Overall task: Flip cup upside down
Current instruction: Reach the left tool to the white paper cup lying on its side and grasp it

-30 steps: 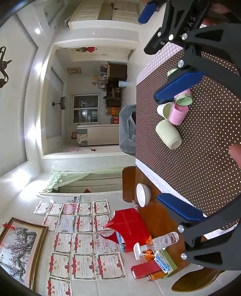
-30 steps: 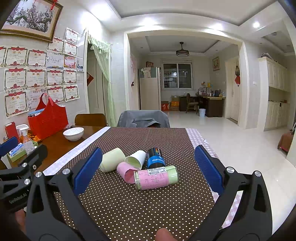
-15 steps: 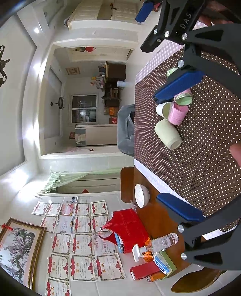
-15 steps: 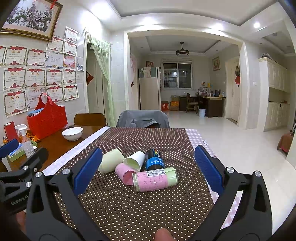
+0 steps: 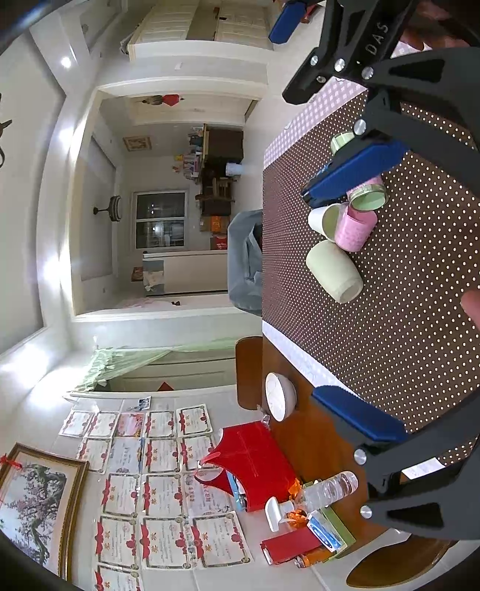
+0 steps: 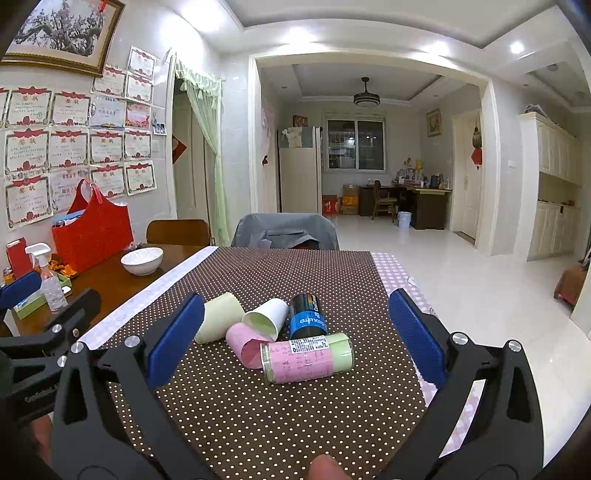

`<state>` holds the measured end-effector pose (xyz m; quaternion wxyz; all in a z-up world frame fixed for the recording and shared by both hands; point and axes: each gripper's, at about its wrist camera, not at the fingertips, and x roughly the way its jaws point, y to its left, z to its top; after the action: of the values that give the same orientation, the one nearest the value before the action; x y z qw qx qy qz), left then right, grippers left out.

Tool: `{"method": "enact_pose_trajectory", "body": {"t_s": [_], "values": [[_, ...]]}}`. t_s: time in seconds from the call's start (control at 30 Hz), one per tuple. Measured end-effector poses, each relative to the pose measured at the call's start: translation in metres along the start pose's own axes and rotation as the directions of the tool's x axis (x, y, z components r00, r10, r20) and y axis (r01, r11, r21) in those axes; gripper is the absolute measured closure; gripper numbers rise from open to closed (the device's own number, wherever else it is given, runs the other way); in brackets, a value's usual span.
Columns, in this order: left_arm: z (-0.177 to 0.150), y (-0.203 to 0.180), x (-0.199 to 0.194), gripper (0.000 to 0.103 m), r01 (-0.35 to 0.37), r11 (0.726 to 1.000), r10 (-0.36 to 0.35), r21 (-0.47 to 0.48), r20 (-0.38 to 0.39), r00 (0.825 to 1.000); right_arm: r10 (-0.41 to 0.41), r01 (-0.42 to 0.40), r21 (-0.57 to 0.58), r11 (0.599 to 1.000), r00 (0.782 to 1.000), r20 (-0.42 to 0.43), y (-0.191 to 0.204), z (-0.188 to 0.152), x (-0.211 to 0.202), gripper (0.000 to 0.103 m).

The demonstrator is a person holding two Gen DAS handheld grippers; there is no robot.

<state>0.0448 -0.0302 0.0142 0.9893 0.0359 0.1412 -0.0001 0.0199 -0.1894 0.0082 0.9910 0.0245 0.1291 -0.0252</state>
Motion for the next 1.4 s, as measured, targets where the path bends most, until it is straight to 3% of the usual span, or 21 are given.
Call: {"method": "enact_pose_trajectory", "body": {"t_s": [0.3,0.53,0.97,1.17,1.23,1.37,1.4], "values": [[0.003,-0.016,0.05,0.004,0.035,0.999,-0.032,0.031,-0.09,0.995,-0.018,0.018,-0.004,1.0,0.997,-0.07,-0.017,0.002,0.041,0.006],[0.003,-0.033,0.111,0.004,0.092,0.995,-0.081,0.041,-0.224,0.971,-0.048,0.052,0.019,0.998,0.984,-0.169,-0.044,-0.002,0.084,0.006],[-0.002,-0.083,0.221,0.004,0.231,0.967,-0.161,0.111,-0.437,0.885,-0.047,0.068,0.055,0.996,0.947,-0.317,-0.074,-0.017,0.156,0.006],[-0.012,-0.097,0.267,0.004,0.285,0.953,-0.191,0.103,-0.528,0.827,-0.047,0.073,0.058,0.996,0.931,-0.362,-0.081,-0.02,0.187,0.006],[-0.017,-0.1,0.285,0.004,0.304,0.949,-0.202,0.088,-0.57,0.797,-0.051,0.08,0.061,0.995,0.925,-0.377,-0.084,-0.022,0.195,0.006],[-0.024,-0.102,0.313,0.004,0.325,0.943,-0.217,0.065,-0.619,0.754,-0.05,0.088,0.077,0.993,0.913,-0.404,-0.089,-0.028,0.21,0.006],[-0.025,-0.103,0.318,0.004,0.326,0.943,-0.215,0.072,-0.617,0.757,-0.048,0.089,0.08,0.993,0.912,-0.408,-0.091,-0.029,0.213,0.006]]}}
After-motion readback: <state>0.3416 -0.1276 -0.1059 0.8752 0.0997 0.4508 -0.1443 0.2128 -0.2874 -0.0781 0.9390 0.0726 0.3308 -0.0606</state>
